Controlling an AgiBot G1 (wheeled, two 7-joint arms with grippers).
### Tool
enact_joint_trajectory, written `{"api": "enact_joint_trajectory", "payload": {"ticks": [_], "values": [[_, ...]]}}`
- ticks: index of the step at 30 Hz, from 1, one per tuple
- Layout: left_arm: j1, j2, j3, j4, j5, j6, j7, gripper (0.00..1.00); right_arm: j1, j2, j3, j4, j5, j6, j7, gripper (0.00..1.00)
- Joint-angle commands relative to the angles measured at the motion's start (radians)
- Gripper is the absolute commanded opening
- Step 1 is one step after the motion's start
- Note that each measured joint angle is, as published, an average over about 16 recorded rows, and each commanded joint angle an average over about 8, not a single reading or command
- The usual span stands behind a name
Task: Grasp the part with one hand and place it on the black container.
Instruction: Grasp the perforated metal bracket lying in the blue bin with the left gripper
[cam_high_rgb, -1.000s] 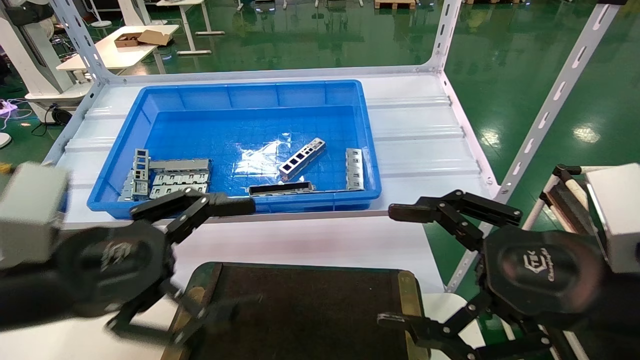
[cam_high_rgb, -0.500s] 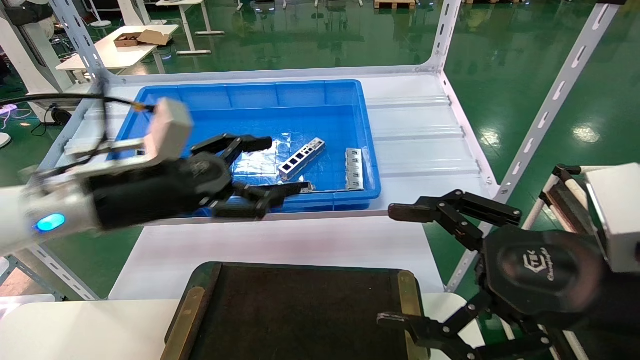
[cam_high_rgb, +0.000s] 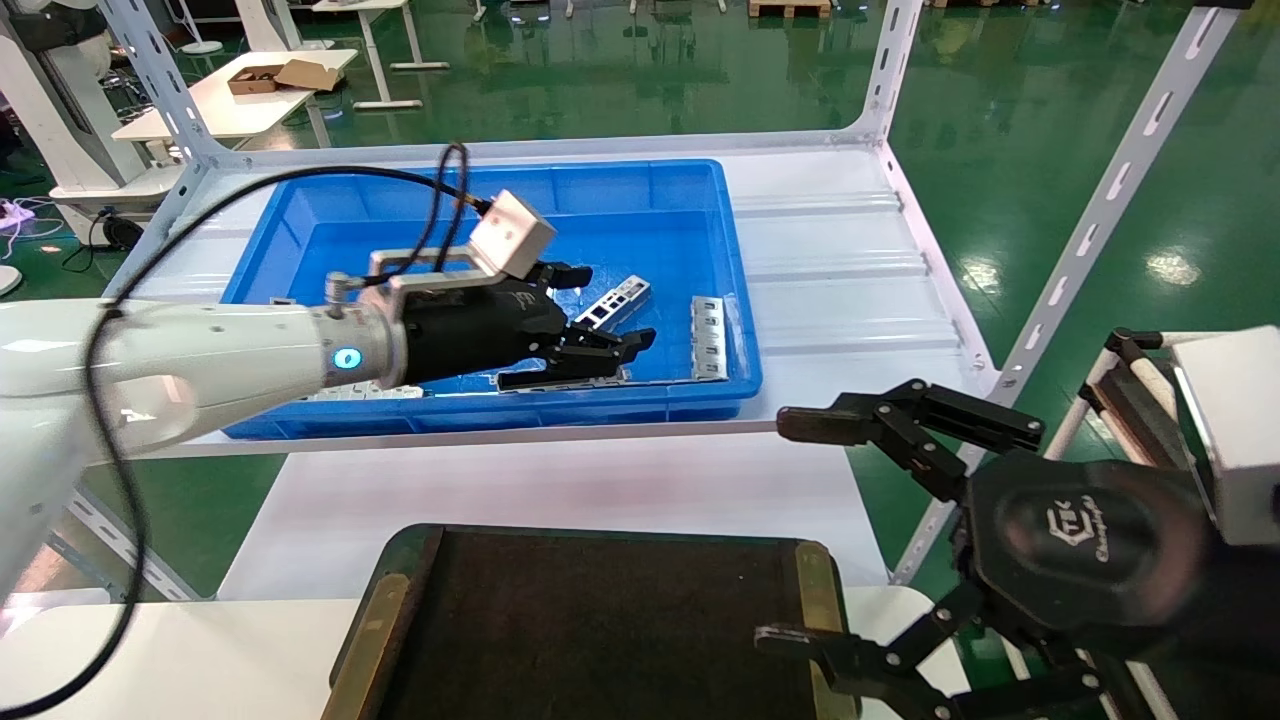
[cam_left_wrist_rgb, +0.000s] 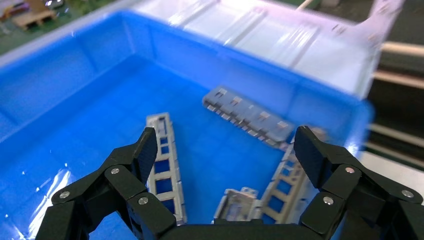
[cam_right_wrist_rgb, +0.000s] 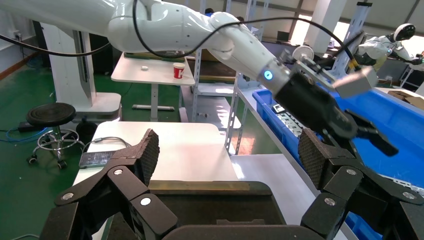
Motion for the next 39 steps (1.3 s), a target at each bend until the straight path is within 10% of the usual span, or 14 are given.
{"api": "enact_joint_trajectory", "payload": {"ticks": [1,4,39], "values": [[-0.025,0.041,0.009,0.074,0.018,-0.028,0.029,0.29,0.000,0.000,0.000,0.000,0.000,0.000,0.000,0.18],[-0.045,0.079,0.009,0.145,0.022,-0.082,0.062,0.00,0.000,0.000,0.000,0.000,0.000,0.000,0.000,0.00],[-0.004,0.123,0.076,0.195,-0.031,-0.347,0.020,0.00,0.000,0.000,0.000,0.000,0.000,0.000,0.000,0.00]]}}
